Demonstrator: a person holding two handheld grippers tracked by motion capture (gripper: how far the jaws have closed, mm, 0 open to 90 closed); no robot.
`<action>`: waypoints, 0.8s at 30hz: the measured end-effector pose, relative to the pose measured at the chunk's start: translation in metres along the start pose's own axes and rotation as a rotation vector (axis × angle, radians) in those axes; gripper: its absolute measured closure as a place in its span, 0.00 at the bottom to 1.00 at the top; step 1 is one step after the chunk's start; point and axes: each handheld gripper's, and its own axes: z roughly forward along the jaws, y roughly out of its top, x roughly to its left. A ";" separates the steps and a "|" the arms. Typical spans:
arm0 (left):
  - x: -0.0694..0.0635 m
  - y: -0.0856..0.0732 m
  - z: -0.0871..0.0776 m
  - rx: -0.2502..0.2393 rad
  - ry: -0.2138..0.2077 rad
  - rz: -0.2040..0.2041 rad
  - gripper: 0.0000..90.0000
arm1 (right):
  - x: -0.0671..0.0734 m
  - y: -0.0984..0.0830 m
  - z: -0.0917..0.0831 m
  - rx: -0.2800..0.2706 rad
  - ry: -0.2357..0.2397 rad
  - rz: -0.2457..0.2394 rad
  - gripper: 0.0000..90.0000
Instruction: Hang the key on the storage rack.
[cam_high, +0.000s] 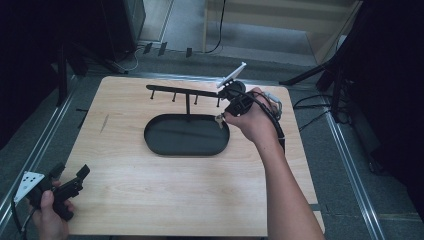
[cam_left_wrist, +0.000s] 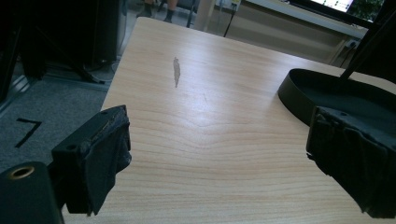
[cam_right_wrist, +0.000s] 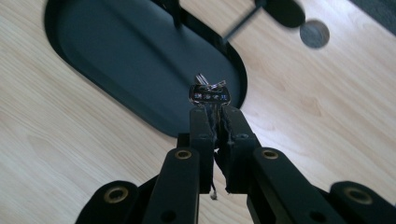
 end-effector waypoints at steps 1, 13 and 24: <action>0.000 0.000 0.000 0.000 0.000 0.000 0.08 | 0.002 0.005 -0.003 -0.007 0.008 0.002 0.94; 0.000 0.000 0.000 -0.004 -0.004 -0.006 0.08 | 0.003 0.025 -0.016 -0.036 -0.025 -0.017 0.94; 0.000 0.000 -0.001 -0.004 -0.003 -0.002 0.08 | -0.008 0.015 -0.014 -0.050 -0.033 -0.005 0.94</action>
